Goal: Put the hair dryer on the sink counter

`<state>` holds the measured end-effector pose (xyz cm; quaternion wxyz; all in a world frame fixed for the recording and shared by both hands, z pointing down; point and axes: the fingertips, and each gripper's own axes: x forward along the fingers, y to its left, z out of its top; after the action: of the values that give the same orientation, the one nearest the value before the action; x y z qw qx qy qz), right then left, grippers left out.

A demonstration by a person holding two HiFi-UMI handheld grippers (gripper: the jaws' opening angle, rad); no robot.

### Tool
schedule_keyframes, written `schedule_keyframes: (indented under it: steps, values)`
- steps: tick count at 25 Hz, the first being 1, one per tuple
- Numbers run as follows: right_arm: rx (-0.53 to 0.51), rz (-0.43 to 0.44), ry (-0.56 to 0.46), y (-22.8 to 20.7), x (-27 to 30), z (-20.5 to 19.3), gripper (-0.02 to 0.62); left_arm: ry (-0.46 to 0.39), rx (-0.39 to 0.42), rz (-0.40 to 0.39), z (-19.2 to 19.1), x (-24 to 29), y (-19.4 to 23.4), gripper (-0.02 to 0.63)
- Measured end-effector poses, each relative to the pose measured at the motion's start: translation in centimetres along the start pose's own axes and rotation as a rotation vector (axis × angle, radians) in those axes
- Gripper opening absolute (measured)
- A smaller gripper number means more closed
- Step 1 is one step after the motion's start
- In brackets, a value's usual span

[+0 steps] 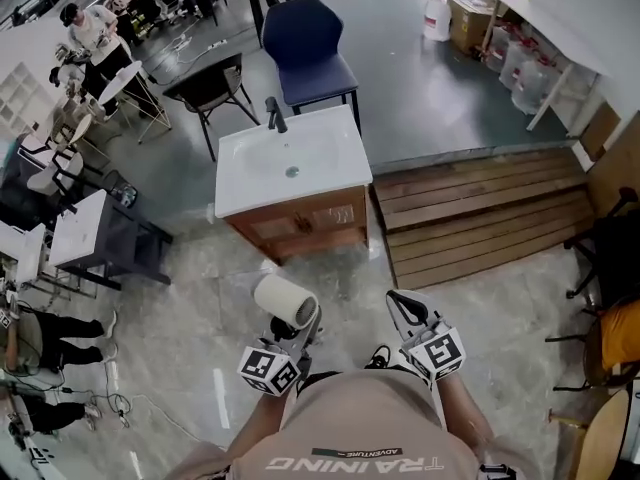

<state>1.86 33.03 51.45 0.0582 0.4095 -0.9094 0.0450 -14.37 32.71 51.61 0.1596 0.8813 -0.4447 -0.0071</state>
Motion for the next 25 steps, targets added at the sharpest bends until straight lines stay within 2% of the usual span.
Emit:
schedule_keyframes:
  steps: [4, 15, 18, 25]
  values:
    - [-0.001, 0.054, 0.057, -1.1, 0.4, -0.7, 0.005, 0.008, -0.018, 0.023, -0.5, 1.8, -0.2, 0.213]
    - [0.031, 0.096, 0.04, -4.6, 4.5, -0.9, 0.006, 0.005, -0.007, 0.057, 1.1, 5.8, 2.5, 0.213]
    - [0.028, 0.071, 0.07, -5.9, 6.3, -0.9, 0.006, 0.002, -0.003, 0.044, 1.6, 7.2, 4.0, 0.213]
    - [0.0, -0.004, 0.035, -8.9, 10.8, 2.0, 0.005, -0.026, 0.021, -0.032, 4.5, 11.8, 8.3, 0.213]
